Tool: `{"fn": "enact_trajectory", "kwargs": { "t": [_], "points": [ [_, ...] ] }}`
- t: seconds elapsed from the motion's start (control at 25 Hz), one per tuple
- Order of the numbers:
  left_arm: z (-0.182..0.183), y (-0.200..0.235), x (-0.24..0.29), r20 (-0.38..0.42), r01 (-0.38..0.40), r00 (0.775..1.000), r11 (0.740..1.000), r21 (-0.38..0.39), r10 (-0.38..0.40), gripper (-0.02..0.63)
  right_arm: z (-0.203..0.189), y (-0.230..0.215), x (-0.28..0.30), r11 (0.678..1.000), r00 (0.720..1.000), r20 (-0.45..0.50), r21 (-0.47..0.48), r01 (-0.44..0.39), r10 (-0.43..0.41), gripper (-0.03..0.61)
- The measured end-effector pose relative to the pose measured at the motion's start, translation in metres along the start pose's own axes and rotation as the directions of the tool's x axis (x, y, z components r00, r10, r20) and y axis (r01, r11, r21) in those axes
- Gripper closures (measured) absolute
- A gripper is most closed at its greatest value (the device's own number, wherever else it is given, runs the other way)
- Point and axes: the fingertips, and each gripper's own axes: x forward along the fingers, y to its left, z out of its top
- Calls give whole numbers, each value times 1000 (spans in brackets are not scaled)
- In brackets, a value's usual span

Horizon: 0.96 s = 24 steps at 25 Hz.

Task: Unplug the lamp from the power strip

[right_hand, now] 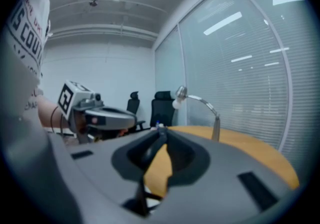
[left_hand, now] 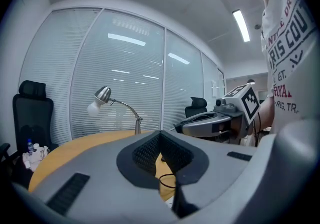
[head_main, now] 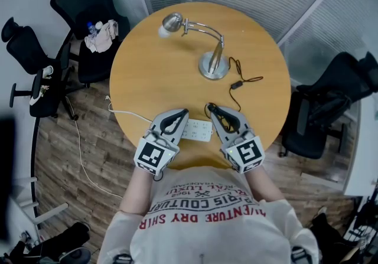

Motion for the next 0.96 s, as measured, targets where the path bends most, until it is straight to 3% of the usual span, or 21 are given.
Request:
{"fn": "enact_trajectory", "kwargs": {
  "t": [0.52, 0.96],
  "points": [
    [-8, 7, 3, -35, -20, 999, 999, 26, 21, 586, 3, 2, -3, 1000, 1000, 11, -29, 3, -3, 506],
    [-9, 4, 4, -39, -17, 999, 1000, -3, 17, 586, 1, 3, -2, 999, 1000, 3, -31, 9, -9, 506]
  ]
}}
